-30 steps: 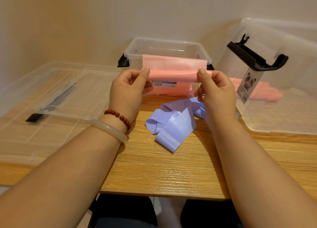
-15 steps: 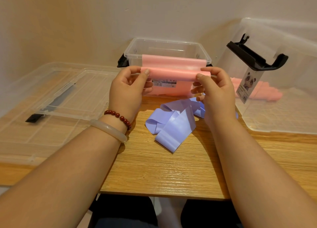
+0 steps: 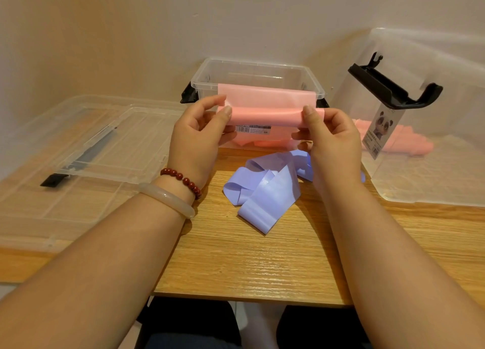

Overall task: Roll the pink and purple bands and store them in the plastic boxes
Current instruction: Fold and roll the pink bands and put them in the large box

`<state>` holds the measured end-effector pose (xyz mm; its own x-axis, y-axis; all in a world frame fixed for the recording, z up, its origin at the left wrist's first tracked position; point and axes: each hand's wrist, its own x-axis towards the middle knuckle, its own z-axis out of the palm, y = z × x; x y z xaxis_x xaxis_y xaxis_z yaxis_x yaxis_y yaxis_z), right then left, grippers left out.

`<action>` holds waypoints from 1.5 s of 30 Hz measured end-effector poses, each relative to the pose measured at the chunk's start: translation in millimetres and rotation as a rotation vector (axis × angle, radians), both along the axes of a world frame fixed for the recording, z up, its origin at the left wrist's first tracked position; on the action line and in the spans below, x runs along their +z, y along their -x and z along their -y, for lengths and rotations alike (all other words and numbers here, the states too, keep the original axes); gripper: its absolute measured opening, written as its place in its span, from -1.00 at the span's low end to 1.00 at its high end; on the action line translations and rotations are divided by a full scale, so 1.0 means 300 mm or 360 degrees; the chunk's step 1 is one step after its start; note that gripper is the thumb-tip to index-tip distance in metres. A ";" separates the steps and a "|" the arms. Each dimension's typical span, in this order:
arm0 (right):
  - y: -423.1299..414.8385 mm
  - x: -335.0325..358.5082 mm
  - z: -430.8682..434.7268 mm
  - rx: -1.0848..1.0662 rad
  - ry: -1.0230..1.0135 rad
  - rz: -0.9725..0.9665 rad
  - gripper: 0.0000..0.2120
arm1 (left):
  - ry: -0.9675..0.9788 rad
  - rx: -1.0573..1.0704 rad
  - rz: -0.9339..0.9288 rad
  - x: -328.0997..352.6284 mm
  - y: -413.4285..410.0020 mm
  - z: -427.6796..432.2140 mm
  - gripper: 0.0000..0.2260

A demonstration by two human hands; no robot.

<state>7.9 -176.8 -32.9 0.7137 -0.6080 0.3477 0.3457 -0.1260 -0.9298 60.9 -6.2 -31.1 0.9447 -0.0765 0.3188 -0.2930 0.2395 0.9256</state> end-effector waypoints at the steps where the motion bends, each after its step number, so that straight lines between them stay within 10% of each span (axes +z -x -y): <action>1: 0.001 0.002 0.000 0.0011 -0.0036 0.0011 -0.89 | 0.0009 -0.0039 -0.0012 0.000 0.002 0.000 -0.82; 45: 0.036 0.022 -0.015 0.0140 0.0045 0.0044 -0.83 | 0.0047 0.0115 0.0033 -0.005 -0.015 0.001 -0.87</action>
<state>-3.0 -172.4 -26.4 0.7536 -0.5332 0.3843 0.3821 -0.1203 -0.9163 65.6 -6.6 -32.7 0.9405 0.0015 0.3397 -0.3298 0.2440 0.9120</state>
